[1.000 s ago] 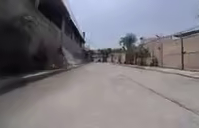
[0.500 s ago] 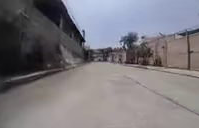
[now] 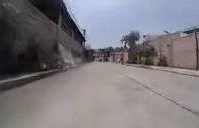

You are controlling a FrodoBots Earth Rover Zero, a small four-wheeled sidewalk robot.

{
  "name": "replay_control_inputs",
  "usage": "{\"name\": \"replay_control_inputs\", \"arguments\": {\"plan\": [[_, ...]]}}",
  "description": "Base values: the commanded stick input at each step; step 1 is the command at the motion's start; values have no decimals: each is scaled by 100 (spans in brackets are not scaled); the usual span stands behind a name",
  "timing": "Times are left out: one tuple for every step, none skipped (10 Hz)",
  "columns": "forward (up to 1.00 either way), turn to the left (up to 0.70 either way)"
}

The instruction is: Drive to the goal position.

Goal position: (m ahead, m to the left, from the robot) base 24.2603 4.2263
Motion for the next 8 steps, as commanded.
{"name": "replay_control_inputs", "arguments": {"plan": [[100,0],[100,0],[100,0],[100,-6],[100,-36],[100,-38],[100,-38],[100,-37]]}}
